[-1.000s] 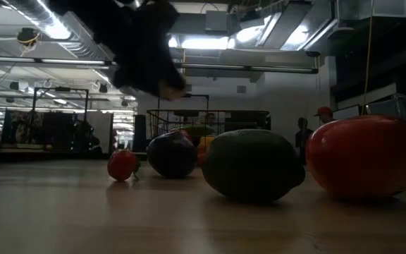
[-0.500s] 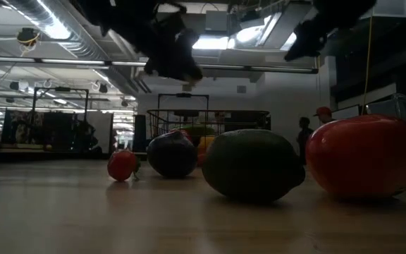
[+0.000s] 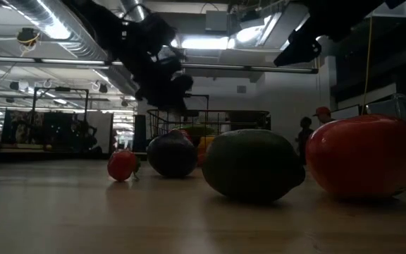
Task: Sort produce into baskets
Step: Put the white garlic into the wire basket
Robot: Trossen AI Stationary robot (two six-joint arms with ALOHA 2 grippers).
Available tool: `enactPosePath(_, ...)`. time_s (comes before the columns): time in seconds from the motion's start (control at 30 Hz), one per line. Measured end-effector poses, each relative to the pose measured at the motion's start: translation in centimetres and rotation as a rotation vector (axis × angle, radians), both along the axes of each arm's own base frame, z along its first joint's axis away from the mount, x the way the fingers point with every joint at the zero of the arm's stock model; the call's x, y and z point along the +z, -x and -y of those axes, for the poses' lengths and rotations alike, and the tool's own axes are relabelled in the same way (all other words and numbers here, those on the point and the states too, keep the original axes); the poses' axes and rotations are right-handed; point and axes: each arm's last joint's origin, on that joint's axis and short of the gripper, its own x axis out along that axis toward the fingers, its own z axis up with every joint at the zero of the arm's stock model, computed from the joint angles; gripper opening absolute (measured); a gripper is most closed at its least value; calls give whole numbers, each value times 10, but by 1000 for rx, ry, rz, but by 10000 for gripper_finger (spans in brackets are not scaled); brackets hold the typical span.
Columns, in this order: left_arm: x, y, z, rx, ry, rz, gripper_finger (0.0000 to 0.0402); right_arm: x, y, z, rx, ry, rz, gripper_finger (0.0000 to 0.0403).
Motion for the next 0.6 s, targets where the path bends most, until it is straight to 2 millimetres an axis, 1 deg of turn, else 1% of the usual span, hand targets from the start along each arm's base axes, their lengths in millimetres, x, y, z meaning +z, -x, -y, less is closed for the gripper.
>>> enactPosePath(0.07, -7, -1, 0, -4, 13, -27, 195, 0, 0, 0, 5, -3, -1, 367)
enactPosePath(0.13, -10, -2, 0, -7, 17, -34, 196, 0, 0, 0, 5, -4, -2, 367)
enactPosePath(0.6, -10, -2, 0, 39, 56, 12, 196, 0, 0, 0, 6, -3, -4, 367)
